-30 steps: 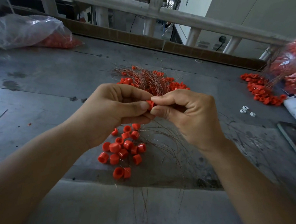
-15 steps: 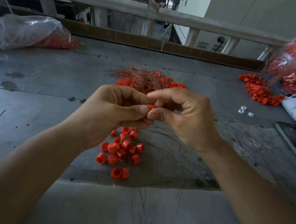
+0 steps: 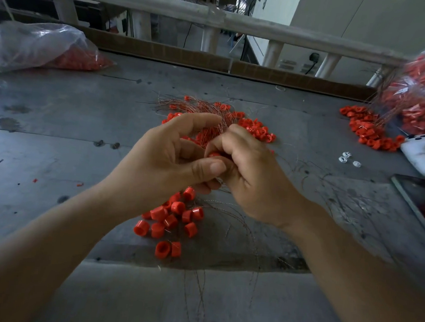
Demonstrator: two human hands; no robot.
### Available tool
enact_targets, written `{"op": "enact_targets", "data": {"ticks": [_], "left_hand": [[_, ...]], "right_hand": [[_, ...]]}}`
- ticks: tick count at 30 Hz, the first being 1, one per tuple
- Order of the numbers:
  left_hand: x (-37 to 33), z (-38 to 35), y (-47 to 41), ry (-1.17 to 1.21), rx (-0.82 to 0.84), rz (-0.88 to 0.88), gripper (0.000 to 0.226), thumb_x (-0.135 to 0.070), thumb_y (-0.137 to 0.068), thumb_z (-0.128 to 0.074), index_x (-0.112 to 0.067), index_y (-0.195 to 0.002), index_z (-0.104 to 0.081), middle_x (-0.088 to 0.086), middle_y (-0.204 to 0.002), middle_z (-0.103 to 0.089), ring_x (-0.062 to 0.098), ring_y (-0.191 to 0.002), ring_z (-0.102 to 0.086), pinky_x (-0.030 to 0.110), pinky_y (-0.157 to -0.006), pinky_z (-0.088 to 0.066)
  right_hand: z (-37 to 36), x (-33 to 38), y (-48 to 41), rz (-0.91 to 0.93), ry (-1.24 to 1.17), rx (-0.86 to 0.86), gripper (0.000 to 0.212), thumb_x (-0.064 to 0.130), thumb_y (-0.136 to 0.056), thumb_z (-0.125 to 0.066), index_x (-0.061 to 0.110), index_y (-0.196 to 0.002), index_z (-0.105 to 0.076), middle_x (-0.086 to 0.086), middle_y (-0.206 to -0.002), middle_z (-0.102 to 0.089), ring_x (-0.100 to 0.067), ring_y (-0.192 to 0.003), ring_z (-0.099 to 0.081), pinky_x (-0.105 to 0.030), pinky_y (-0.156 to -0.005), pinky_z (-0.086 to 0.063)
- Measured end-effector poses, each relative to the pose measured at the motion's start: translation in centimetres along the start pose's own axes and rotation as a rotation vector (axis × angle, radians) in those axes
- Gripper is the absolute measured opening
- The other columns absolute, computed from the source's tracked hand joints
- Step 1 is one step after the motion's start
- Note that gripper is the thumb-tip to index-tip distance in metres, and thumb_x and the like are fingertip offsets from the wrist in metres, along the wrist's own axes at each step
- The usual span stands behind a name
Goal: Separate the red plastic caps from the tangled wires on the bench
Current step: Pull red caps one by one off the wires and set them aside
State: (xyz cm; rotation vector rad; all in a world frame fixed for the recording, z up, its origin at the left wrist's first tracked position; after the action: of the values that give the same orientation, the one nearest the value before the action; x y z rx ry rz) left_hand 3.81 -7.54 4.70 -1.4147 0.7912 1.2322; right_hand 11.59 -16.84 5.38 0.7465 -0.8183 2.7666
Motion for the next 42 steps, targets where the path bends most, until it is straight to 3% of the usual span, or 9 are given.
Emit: {"op": "enact_targets", "data": {"ticks": [5,13,18,20,23,28,37,42], "left_hand": [[-0.3,-0.1,0.1,0.05,0.041,-0.056,0.055,-0.02,-0.071,-0.066,-0.026,-0.121,-0.044,0.017,-0.076,-0.068,0.017,-0.062,-0.068,0.023,-0.058,-0.055],[-0.3,-0.3,0.3,0.032,-0.004,-0.049,0.051,-0.024,-0.07,-0.069,-0.028,-0.116,-0.047,0.016,-0.073,-0.068,0.02,-0.059,-0.068,0.024,-0.054,-0.055],[0.4,0.4,-0.2,0.119,0.009,0.091,0.052,-0.029,-0.06,-0.067,-0.023,-0.109,-0.053,0.011,-0.071,-0.071,0.021,-0.063,-0.069,0.023,-0.055,-0.054],[0.8,0.7,-0.4,0.186,0.032,0.134,0.053,-0.024,-0.061,-0.067,-0.019,-0.112,-0.053,0.011,-0.073,-0.071,0.021,-0.066,-0.07,0.025,-0.057,-0.055],[1.2,0.9,-0.5,0.202,0.025,0.162,0.055,-0.018,-0.061,-0.066,-0.016,-0.115,-0.052,0.014,-0.075,-0.071,0.022,-0.066,-0.069,0.026,-0.057,-0.055],[1.3,1.0,-0.6,0.228,0.007,0.174,0.055,-0.016,-0.06,-0.066,-0.016,-0.114,-0.053,0.015,-0.075,-0.071,0.023,-0.064,-0.069,0.024,-0.054,-0.054],[1.2,1.0,-0.5,0.253,0.031,0.178,0.051,-0.017,-0.063,-0.065,-0.016,-0.113,-0.054,0.014,-0.075,-0.071,0.023,-0.065,-0.069,0.025,-0.056,-0.055],[1.0,0.9,-0.6,0.134,-0.024,0.129,0.05,-0.018,-0.059,-0.068,-0.021,-0.107,-0.055,0.01,-0.073,-0.072,0.021,-0.064,-0.07,0.023,-0.056,-0.054]], "right_hand": [[0.0,0.8,0.1,0.023,0.005,-0.082,0.009,0.004,-0.084,-0.052,0.0,-0.081,-0.059,0.011,-0.079,-0.042,0.003,-0.071,-0.042,-0.009,-0.064,-0.038],[-0.2,0.5,0.2,0.0,-0.052,-0.098,0.007,0.008,-0.084,-0.053,0.01,-0.078,-0.056,0.015,-0.075,-0.042,0.002,-0.067,-0.044,-0.009,-0.064,-0.038],[-0.3,-0.3,0.0,-0.203,-0.393,0.038,0.007,0.029,-0.083,-0.056,0.023,-0.079,-0.057,0.011,-0.078,-0.055,0.004,-0.071,-0.054,-0.011,-0.065,-0.043],[-0.1,-0.8,0.0,-0.267,-0.529,0.04,0.02,0.035,-0.079,-0.05,0.02,-0.084,-0.062,0.008,-0.076,-0.058,0.002,-0.065,-0.054,-0.014,-0.061,-0.044],[-0.3,-1.4,0.2,-0.336,-0.622,0.067,0.032,0.036,-0.08,-0.047,0.013,-0.091,-0.065,0.004,-0.071,-0.059,-0.005,-0.063,-0.053,-0.019,-0.059,-0.045],[-0.5,-2.1,0.3,-0.405,-0.83,0.113,0.029,0.03,-0.085,-0.048,0.01,-0.097,-0.066,-0.001,-0.075,-0.06,-0.008,-0.067,-0.053,-0.018,-0.059,-0.045],[-0.4,-2.1,0.2,-0.368,-0.766,0.078,0.021,0.025,-0.082,-0.053,0.015,-0.093,-0.068,0.003,-0.072,-0.063,-0.007,-0.066,-0.055,-0.019,-0.06,-0.047],[-0.1,-1.9,0.2,-0.303,-0.706,0.044,0.016,0.022,-0.081,-0.057,0.018,-0.093,-0.067,0.009,-0.075,-0.067,-0.004,-0.069,-0.059,-0.018,-0.06,-0.048]]}}
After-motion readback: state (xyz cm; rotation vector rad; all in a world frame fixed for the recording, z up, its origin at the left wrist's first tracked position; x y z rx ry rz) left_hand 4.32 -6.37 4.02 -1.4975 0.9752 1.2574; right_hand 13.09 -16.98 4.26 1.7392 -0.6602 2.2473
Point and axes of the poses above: each hand's wrist, its own y-axis away from the middle knuckle, its own z-axis out of the back of the hand, x = y × z, the point moved 4 cm from there along -y, towards the middle knuckle
